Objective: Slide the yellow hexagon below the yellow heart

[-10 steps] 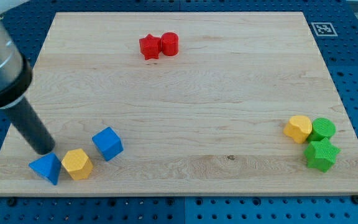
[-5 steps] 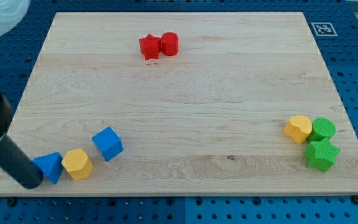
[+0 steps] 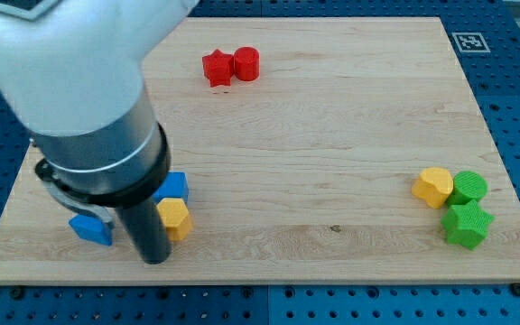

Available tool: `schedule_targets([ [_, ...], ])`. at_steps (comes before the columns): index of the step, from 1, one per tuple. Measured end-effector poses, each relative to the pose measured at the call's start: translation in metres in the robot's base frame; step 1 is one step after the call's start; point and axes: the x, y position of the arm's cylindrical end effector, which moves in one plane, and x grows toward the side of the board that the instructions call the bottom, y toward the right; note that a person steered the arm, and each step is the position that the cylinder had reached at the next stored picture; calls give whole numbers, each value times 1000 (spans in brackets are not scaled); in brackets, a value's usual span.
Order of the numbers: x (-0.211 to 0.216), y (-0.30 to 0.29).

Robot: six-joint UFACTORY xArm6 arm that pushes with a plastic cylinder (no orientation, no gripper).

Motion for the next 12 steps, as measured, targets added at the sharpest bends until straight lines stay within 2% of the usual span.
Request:
schedule_targets([
  [1, -1, -27],
  [5, -26, -16],
  [9, -30, 95],
  [12, -55, 148],
])
